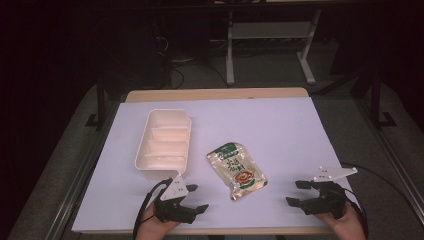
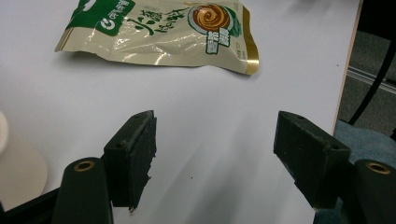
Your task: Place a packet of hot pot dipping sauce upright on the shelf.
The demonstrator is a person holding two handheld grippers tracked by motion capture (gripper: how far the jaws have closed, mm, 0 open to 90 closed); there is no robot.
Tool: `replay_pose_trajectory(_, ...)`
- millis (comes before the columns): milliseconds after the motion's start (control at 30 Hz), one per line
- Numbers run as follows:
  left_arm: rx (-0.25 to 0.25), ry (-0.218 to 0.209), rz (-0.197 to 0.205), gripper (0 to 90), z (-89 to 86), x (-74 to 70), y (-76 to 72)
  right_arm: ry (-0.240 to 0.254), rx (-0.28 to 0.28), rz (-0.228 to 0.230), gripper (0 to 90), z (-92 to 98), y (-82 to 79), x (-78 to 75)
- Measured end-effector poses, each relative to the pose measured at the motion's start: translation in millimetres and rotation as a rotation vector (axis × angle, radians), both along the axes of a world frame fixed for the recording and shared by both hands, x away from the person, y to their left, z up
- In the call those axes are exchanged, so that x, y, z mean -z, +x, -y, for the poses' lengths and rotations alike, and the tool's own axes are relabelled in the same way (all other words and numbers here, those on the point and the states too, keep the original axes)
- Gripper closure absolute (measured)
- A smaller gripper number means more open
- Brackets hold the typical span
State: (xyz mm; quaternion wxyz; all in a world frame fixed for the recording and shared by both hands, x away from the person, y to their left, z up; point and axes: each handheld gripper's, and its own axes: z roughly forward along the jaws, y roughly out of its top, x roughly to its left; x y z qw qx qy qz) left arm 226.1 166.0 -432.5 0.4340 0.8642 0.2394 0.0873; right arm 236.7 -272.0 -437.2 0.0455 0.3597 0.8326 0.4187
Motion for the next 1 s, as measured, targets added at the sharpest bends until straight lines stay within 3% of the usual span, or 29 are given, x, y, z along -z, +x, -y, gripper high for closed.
replay_pose_trajectory(233,-0.004,-0.016,-0.004,26.7,0.9,-0.8,0.7,-0.009,0.0,0.009,25.4,-2.0,-0.6,-0.9)
replay_pose_trajectory(500,0.007,-0.065,-0.019,24.4,6.4,-9.6,8.3,-0.022,-0.012,0.039,26.3,-9.7,-1.6,-5.3)
replay_pose_trajectory(700,0.02,-0.076,-0.023,23.6,22.9,-22.1,25.3,-0.036,-0.032,0.064,27.1,-18.3,0.2,-9.5)
replay_pose_trajectory(800,0.028,-0.085,-0.048,22.8,35.2,-27.4,38.2,-0.04,-0.036,0.072,27.5,-21.1,0.9,-10.8)
replay_pose_trajectory(1000,0.007,-0.083,-0.06,21.8,53.9,-37.2,62.8,-0.07,-0.062,0.091,29.0,-31.4,3.0,-13.0)
